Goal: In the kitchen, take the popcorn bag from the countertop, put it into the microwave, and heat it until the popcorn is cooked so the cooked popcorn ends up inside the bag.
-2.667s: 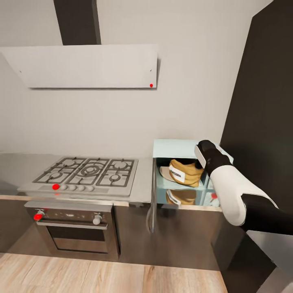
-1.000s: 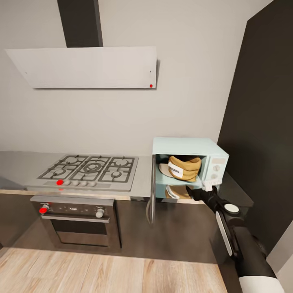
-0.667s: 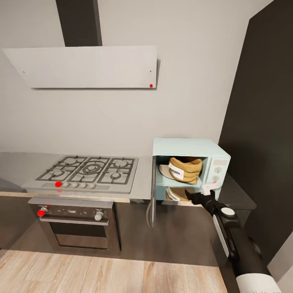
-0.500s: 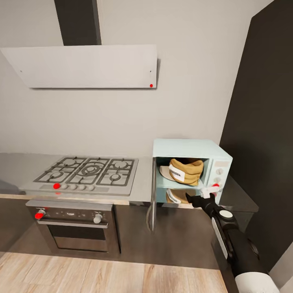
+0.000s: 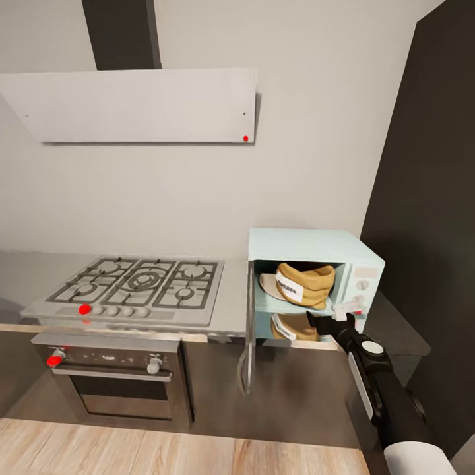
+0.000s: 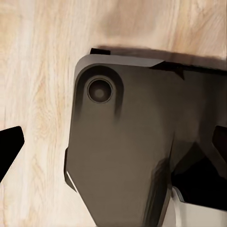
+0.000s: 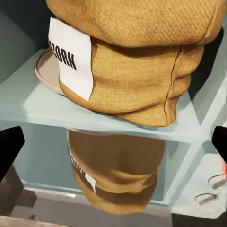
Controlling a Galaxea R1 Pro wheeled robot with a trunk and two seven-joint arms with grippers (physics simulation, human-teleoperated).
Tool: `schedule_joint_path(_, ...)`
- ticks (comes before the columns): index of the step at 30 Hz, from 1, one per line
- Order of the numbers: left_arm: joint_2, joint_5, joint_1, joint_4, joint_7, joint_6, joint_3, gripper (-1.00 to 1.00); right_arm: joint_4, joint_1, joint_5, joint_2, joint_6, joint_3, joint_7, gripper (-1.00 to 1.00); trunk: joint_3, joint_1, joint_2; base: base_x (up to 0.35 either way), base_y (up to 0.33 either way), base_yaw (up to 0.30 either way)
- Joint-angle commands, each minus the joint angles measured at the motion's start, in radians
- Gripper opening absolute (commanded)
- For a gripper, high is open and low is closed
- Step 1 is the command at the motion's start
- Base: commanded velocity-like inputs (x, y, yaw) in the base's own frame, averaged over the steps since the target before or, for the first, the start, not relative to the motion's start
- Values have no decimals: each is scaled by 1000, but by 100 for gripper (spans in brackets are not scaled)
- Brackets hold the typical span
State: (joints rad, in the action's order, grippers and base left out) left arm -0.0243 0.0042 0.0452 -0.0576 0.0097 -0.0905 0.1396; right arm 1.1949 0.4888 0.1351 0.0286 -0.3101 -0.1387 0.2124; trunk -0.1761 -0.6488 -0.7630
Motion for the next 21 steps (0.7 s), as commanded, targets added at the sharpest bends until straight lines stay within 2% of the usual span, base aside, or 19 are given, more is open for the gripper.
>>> schedule_joint_path(1,-2,0,1,1,1,-4,4,100,2,1,11,-1,-4,-2,8,100,-2,-1,-1,132,0,0)
schedule_joint_path(7,-9,0,1,2,1,-5,3,100,3,1,11,0,-4,-4,8,100,-2,-1,-1,31,0,0)
schedule_joint_path(13,-9,0,1,2,1,-4,3,100,3,1,11,-1,-4,-3,8,100,-2,-1,-1,202,0,0)
schedule_joint_path(21,-11,0,1,2,1,-3,2,100,3,0,12,-1,-4,-1,8,100,-2,-1,-1,20,0,0)
